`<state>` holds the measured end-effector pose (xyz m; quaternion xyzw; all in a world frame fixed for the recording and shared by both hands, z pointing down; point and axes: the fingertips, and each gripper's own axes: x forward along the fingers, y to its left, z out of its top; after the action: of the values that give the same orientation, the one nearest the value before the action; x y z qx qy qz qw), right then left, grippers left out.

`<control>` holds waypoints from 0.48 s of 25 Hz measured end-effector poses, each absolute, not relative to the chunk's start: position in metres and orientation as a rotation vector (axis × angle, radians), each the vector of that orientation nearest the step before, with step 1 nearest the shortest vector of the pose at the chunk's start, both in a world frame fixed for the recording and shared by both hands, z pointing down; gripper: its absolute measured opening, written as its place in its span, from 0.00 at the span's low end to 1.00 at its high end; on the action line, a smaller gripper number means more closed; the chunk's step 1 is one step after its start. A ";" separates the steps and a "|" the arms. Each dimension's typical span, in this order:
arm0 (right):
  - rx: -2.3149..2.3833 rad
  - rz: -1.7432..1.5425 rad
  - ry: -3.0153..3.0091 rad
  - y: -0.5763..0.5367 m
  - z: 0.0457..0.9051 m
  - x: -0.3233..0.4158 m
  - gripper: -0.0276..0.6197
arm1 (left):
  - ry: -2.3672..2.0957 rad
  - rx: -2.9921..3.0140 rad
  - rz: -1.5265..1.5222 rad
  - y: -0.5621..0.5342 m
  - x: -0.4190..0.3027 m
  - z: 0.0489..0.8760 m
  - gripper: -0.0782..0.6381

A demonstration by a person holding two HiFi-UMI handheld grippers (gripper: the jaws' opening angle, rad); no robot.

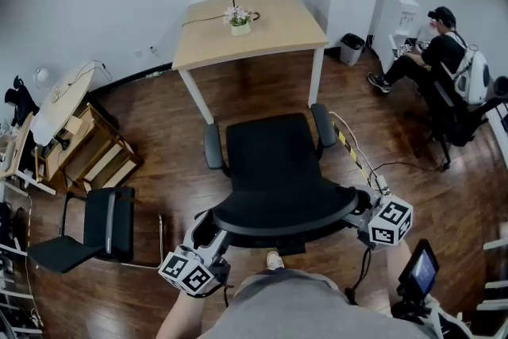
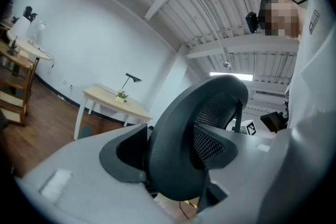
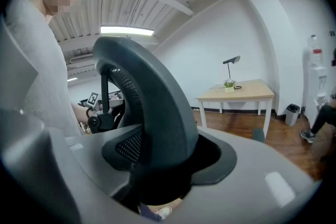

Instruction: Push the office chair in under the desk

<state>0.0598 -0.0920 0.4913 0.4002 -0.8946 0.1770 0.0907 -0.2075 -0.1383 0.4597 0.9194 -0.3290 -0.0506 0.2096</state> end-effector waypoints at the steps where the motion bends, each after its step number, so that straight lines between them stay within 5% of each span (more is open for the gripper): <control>1: 1.193 0.524 -2.662 -0.097 0.491 0.063 0.44 | -0.902 2.561 -0.150 -0.144 -0.204 0.459 0.48; 12: 1.222 0.499 -2.657 -0.166 0.484 0.080 0.45 | -0.839 2.560 -0.193 -0.216 -0.190 0.453 0.48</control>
<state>0.0801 -0.1663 0.4844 0.4102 -0.8922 0.1675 0.0872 -0.1900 -0.2161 0.4527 0.9250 -0.3030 -0.0697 0.2185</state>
